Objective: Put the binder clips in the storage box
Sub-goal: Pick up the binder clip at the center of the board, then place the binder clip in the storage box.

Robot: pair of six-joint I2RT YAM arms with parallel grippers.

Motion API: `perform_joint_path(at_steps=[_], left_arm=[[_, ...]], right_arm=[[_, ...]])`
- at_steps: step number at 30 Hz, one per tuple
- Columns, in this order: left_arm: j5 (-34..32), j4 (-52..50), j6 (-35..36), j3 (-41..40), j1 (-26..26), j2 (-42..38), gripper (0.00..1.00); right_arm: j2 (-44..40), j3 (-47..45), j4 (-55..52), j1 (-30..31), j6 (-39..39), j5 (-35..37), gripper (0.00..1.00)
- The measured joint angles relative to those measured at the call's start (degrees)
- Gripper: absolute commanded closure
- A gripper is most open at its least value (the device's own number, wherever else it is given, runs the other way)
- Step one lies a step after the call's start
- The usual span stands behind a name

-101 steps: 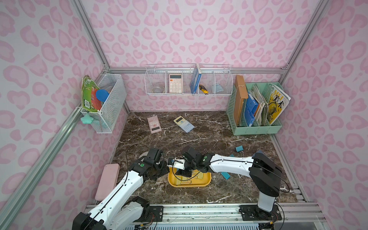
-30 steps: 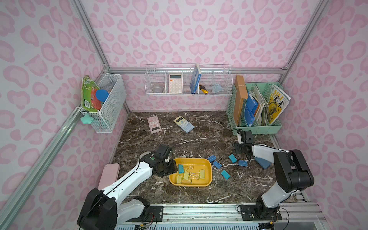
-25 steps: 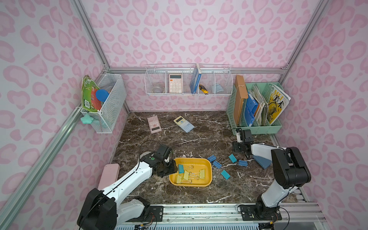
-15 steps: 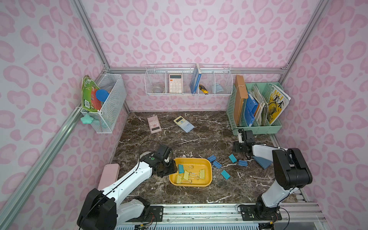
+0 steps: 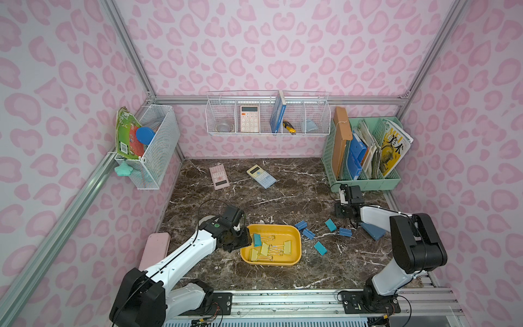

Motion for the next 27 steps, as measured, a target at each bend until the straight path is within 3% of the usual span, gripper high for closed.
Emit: perform_joint_path(at_steps=[4, 11, 15, 21, 27], left_arm=[[0.0, -0.02, 0.0, 0.0, 0.0, 0.0, 0.44], [-0.26, -0.11, -0.02, 0.0, 0.13, 0.0, 0.44], [-0.39, -0.37, -0.02, 0.0, 0.33, 0.0, 0.44], [-0.85, -0.57, -0.09, -0.02, 0.7, -0.55, 0.44], [-1.4, -0.79, -0.26, -0.09, 0.92, -1.07, 0.44]], right_arm=[[-4.13, 3.08, -2.97, 2.78, -0.22, 3.13, 0.59], [-9.03, 12.72, -7.1, 15.76, -3.45, 5.97, 0.58], [-9.22, 15.45, -8.35, 25.07, -6.25, 1.27, 0.58], [-8.28, 13.14, -5.14, 39.87, -11.93, -11.58, 0.56], [-3.15, 11.69, -3.5, 44.3, -15.72, -18.38, 0.56]])
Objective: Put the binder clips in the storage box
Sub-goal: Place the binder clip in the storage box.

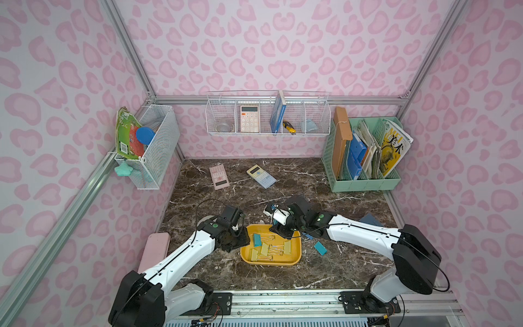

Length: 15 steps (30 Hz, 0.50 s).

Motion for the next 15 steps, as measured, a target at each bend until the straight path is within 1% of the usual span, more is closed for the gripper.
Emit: perform_joint_path(at_steps=[6, 13, 14, 15], left_arm=[[-0.26, -0.04, -0.22, -0.07, 0.09, -0.04, 0.44], [-0.31, -0.04, -0.2, -0.07, 0.15, 0.24, 0.45], [-0.37, -0.04, -0.2, -0.07, 0.2, 0.24, 0.45], [-0.48, -0.04, -0.2, -0.07, 0.2, 0.26, 0.45]], right_arm=[[4.42, 0.96, 1.2, 2.43, -1.99, -4.31, 0.55], [11.63, 5.66, 1.46, 2.45, -4.04, -4.66, 0.55], [12.7, 6.27, 1.44, 2.29, -4.68, -4.57, 0.53], [13.49, 6.84, 1.38, 2.14, -4.79, -4.7, 0.48]])
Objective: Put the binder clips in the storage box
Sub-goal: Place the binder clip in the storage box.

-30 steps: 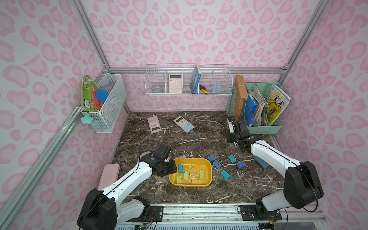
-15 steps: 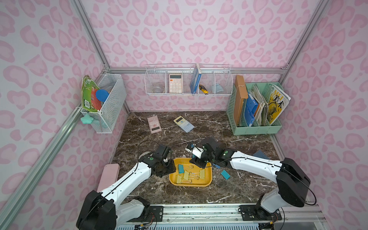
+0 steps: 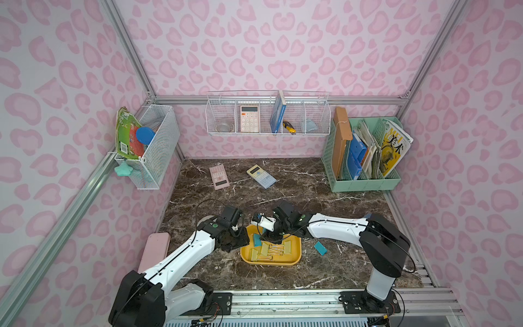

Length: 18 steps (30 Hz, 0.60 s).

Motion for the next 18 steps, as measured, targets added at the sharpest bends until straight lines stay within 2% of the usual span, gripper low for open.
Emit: perform_joint_path(at_steps=[2, 5, 8, 12, 18], left_arm=[[0.02, 0.0, 0.0, 0.0, 0.0, 0.09, 0.44], [0.02, 0.0, 0.0, 0.0, 0.13, 0.31, 0.44], [0.02, 0.0, 0.02, 0.0, 0.15, 0.46, 0.45], [0.04, 0.02, 0.02, 0.0, 0.24, 0.76, 0.44], [0.26, 0.04, 0.2, 0.0, 0.24, 1.14, 0.44]], right_arm=[[1.51, 1.18, -0.04, -0.48, -0.17, -0.15, 0.36], [2.29, 1.73, -0.28, -0.66, -0.33, -0.46, 0.27], [0.31, 0.22, -0.33, -0.57, -0.09, -0.66, 0.22], [-7.21, -3.65, -0.17, -3.34, 2.27, -2.25, 0.21], [-22.25, -8.72, -0.35, -10.19, 14.95, 2.51, 0.2]])
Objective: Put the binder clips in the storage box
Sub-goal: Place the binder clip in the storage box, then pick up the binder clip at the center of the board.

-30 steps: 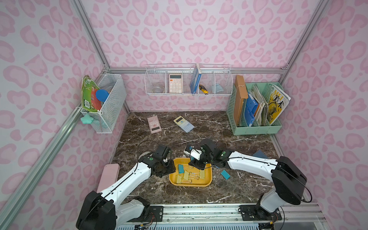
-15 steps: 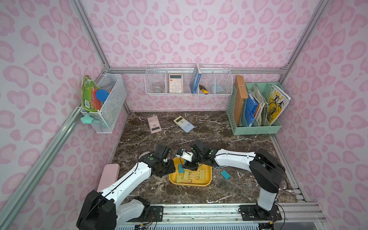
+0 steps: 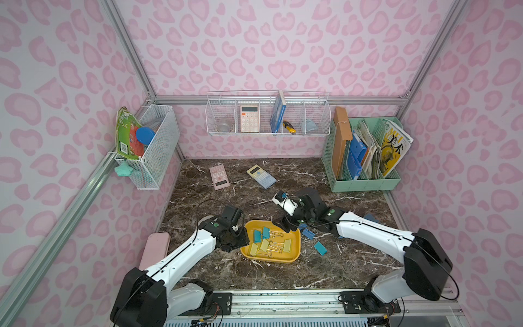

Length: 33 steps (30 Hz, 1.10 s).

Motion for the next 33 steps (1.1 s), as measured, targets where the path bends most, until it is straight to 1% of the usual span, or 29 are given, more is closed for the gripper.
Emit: perform_joint_path(at_steps=[3, 5, 8, 12, 16, 19, 22, 23, 27, 33], left_arm=[[0.22, 0.04, 0.02, 0.02, 0.0, 0.22, 0.45], [0.35, 0.04, 0.04, 0.02, 0.0, 0.39, 0.45], [0.46, 0.11, 0.04, 0.02, 0.0, 0.37, 0.45], [0.76, 0.31, 0.04, 0.02, 0.0, 0.13, 0.45], [1.22, 0.39, 0.07, 0.02, 0.0, 0.13, 0.45], [1.31, 0.39, 0.07, 0.02, 0.0, -0.28, 0.45], [1.49, 0.48, 0.04, -0.09, 0.0, -0.98, 0.45], [1.51, 0.42, 0.04, -0.15, 0.0, -1.27, 0.45], [1.6, 0.44, 0.04, -0.26, 0.0, -1.84, 0.45], [2.1, 0.46, 0.04, -0.37, 0.02, -2.23, 0.45]], right_arm=[[-6.58, -2.19, -2.86, -5.6, 8.39, 6.67, 0.19], [-9.81, -2.99, -7.54, -9.7, 14.47, 11.45, 0.19], [-13.49, -4.85, -13.25, -14.49, 20.2, 17.27, 0.16], [-17.44, -10.05, -18.53, -16.87, 22.95, 21.84, 0.13], [-18.88, -14.71, -22.88, -19.74, 25.7, 26.25, 0.11], [-18.05, -13.62, -24.79, -20.96, 26.05, 26.29, 0.12], [-16.59, -13.22, -25.27, -24.33, 26.91, 26.97, 0.13], [-16.02, -13.27, -25.9, -24.63, 26.86, 27.06, 0.14], [-12.85, -13.31, -26.14, -23.91, 26.08, 24.24, 0.14], [-5.46, -10.64, -28.85, -23.19, 25.86, 24.33, 0.13]])
